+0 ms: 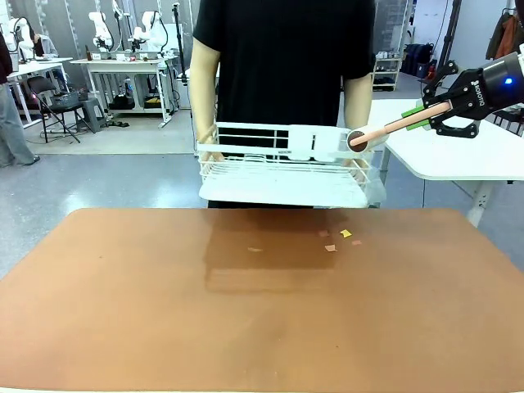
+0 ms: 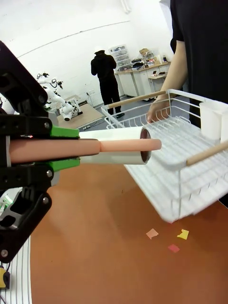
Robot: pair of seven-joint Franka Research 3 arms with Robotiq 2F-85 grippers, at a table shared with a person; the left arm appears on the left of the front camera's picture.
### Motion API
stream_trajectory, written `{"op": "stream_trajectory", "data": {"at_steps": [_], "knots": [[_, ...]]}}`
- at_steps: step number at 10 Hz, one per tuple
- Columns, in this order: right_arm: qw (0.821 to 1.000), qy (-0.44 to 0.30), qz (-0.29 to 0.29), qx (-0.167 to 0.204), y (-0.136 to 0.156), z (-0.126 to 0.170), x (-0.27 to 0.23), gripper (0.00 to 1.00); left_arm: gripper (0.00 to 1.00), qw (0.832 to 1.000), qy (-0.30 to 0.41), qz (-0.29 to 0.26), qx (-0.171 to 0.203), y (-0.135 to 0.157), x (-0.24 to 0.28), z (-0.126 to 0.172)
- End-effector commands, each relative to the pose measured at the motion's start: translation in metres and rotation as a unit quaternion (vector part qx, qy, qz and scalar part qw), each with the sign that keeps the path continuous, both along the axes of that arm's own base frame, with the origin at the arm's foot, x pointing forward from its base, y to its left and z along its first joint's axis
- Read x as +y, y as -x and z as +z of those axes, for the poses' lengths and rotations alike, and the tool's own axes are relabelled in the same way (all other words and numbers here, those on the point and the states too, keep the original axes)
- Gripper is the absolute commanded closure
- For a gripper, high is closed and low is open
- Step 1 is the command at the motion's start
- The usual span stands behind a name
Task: Clean the table.
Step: Clean the table with the Lint Roller when the human lifts the Dish drying rack.
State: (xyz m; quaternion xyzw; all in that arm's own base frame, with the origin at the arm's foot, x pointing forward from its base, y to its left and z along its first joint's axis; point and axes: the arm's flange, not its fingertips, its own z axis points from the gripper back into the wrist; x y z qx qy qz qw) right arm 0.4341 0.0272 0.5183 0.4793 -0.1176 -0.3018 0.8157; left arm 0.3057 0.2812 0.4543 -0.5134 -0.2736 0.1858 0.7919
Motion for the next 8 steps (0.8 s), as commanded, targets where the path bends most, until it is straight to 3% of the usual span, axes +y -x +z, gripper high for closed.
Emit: {"op": "stream_trajectory", "data": {"at_steps": [1,8], "knots": [[1.000,0.000,0.000,0.000,0.0000,0.0005,0.0010,1.00,0.00,1.000,0.005,-0.002,-0.017,0.0026,0.0001,0.0001],[1.000,0.000,0.000,0.000,0.0000,0.0005,0.0010,1.00,0.00,1.000,0.005,-0.002,-0.017,0.0026,0.0001,0.0001]]}}
